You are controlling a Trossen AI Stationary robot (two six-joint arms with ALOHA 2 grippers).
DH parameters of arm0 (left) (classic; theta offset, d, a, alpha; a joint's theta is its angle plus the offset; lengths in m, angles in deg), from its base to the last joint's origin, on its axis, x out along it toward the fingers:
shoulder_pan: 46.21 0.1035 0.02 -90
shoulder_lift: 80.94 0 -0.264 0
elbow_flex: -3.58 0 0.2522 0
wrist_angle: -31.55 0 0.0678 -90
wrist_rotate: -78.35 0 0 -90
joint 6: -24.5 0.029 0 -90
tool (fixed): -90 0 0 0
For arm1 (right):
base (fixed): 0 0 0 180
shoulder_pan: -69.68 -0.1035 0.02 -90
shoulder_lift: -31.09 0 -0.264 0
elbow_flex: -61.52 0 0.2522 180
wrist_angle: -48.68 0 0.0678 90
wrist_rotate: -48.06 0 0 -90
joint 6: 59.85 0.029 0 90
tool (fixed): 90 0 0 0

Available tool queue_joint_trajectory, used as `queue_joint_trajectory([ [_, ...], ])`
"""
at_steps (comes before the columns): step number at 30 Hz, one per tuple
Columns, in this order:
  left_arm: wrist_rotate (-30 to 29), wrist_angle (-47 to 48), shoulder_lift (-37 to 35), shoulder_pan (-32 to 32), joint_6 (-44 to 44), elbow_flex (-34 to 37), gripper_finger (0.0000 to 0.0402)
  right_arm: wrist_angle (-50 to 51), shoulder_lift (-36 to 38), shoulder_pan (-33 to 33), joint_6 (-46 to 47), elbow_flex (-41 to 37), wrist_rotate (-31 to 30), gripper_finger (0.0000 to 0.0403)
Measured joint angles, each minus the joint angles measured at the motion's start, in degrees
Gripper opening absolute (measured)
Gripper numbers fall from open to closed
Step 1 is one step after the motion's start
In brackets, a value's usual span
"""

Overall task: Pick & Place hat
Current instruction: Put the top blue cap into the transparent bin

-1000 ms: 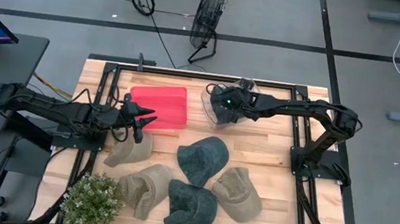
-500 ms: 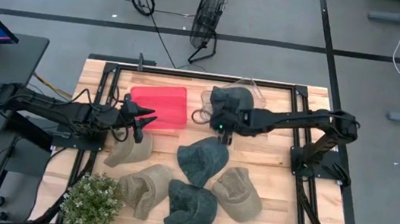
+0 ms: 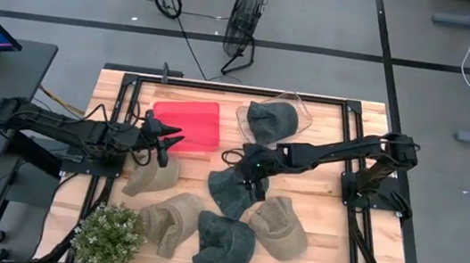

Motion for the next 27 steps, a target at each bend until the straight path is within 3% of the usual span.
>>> queue_joint_trajectory([
  [5,0.0,0.4,0.0,0.0,0.0,0.0,0.0122,-2.5,-2.9,-0.1,3.6,-1.0,-1.3,0.0199],
  [14,0.0,1.2,0.0,0.0,0.0,0.0,0.0122,-5.6,-10.2,0.2,3.4,-1.2,-12.5,0.0199],
  [18,0.0,1.5,0.0,0.0,0.0,0.0,0.0122,-5.4,-11.2,0.2,3.6,-1.1,-13.8,0.0191],
  [22,0.0,1.9,0.0,0.0,0.0,0.0,0.0122,-5.3,-11.5,0.2,3.6,-1.1,-12.9,0.0141],
  [27,0.0,2.1,0.0,0.0,0.0,0.0,0.0122,-4.4,-10.6,0.2,5.5,-0.8,-12.3,0.0028],
])
